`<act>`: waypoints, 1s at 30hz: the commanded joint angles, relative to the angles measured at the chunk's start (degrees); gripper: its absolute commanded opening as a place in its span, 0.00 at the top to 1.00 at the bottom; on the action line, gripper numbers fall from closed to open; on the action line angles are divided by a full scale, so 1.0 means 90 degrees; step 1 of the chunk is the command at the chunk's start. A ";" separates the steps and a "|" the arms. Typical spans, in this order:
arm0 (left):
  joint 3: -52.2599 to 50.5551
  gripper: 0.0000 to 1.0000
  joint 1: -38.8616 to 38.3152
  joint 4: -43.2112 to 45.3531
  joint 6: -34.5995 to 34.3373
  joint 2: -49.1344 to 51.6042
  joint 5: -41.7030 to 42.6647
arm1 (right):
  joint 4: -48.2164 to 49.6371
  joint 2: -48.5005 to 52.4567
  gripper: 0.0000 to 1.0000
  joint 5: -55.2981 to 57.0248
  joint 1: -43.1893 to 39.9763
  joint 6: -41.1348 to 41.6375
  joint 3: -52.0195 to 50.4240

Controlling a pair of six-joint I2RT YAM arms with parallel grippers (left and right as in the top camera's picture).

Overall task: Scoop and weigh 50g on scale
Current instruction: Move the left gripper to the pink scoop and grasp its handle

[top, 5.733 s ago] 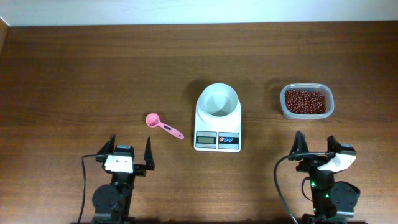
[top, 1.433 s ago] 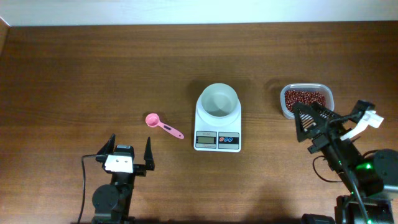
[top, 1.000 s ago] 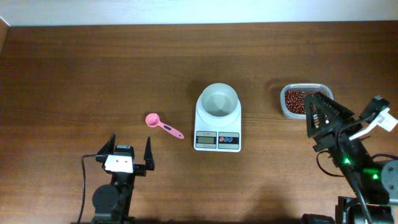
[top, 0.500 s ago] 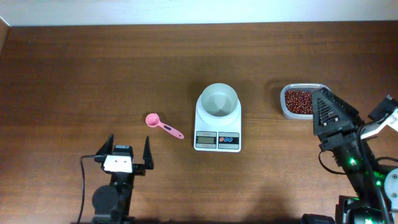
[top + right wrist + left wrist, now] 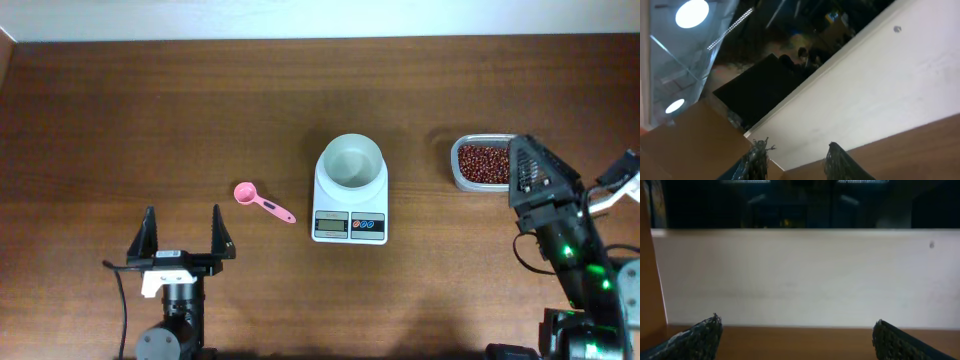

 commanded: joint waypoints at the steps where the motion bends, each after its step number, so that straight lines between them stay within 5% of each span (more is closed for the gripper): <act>1: 0.0641 0.01 0.0046 -0.0622 -0.0090 0.0063 -0.0036 | 0.0034 0.0187 0.60 0.0073 -0.0036 0.0583 0.0097; 9: 0.2511 0.01 0.0044 -0.1746 -0.0279 0.1698 -0.0313 | 0.0041 0.0330 0.61 -0.0041 -0.0036 0.0855 0.0097; 20: 0.6934 0.01 0.0044 -0.4690 -0.0631 0.6484 0.0789 | 0.0032 0.0330 0.60 -0.0520 -0.0036 0.0852 0.0097; 27: 0.7091 0.00 0.0044 -0.4629 -0.0668 0.7621 0.1904 | -0.0087 0.0330 0.61 -0.0520 -0.0036 0.0850 0.0095; 30: 0.7091 0.00 0.0046 -0.4884 -0.2249 0.7842 0.1112 | -0.0083 0.0330 0.61 -0.0512 -0.0036 0.0850 0.0095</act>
